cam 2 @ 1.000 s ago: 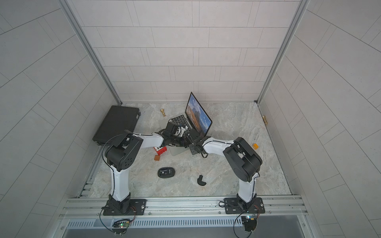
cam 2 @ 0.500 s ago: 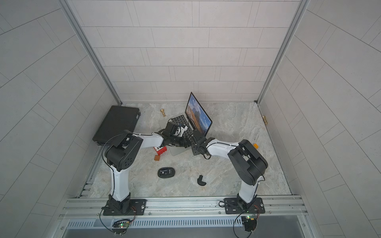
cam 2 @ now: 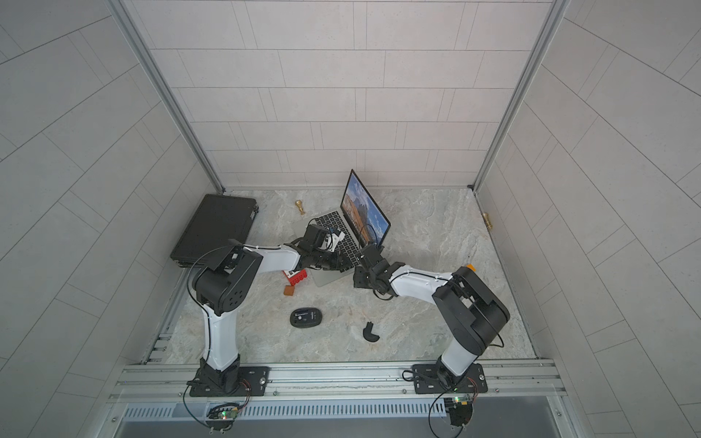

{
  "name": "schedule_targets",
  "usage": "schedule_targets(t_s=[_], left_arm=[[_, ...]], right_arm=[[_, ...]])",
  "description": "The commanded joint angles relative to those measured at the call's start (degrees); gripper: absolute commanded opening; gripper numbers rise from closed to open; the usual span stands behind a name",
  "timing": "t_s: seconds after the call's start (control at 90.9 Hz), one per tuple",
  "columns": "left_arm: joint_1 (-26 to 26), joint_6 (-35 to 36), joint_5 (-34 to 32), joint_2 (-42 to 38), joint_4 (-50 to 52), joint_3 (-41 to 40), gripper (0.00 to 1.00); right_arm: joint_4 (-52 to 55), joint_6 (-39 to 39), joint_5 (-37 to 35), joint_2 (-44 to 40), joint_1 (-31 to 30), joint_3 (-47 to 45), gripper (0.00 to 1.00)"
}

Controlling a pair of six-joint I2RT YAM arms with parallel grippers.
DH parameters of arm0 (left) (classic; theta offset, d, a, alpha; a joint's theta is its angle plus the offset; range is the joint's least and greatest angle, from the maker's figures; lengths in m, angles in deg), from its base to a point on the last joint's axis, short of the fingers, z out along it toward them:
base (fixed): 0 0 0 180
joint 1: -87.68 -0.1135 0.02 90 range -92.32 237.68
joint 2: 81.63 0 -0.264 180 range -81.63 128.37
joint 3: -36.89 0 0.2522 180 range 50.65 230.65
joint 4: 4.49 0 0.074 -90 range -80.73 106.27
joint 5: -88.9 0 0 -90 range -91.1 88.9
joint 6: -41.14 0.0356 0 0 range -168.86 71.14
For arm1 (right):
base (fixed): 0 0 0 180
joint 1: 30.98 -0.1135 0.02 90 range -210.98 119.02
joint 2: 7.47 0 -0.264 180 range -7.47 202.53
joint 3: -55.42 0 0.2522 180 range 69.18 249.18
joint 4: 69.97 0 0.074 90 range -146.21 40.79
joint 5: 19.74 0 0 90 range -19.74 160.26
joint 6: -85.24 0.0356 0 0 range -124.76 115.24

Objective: Insert the wireless mouse receiver into the laptop
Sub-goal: Insert the USB plug into the USB port.

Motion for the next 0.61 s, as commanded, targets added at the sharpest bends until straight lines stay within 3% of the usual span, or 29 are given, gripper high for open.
schedule_targets(t_s=[0.0, 0.264, 0.594], left_arm=[[-0.38, 0.94, -3.15, 1.83, 7.44, -2.64, 0.12], [-0.38, 0.95, -3.12, 1.83, 7.44, -2.58, 0.12], [-0.38, 0.97, -2.51, 2.20, 7.36, -2.47, 0.12]], right_arm=[[-4.87, 4.00, 0.79, 1.43, -0.11, -0.47, 0.50], [-11.05, 5.64, -2.09, 6.04, -0.02, -0.18, 0.40], [-17.89, 3.22, -7.74, 9.23, 0.39, 0.67, 0.36]])
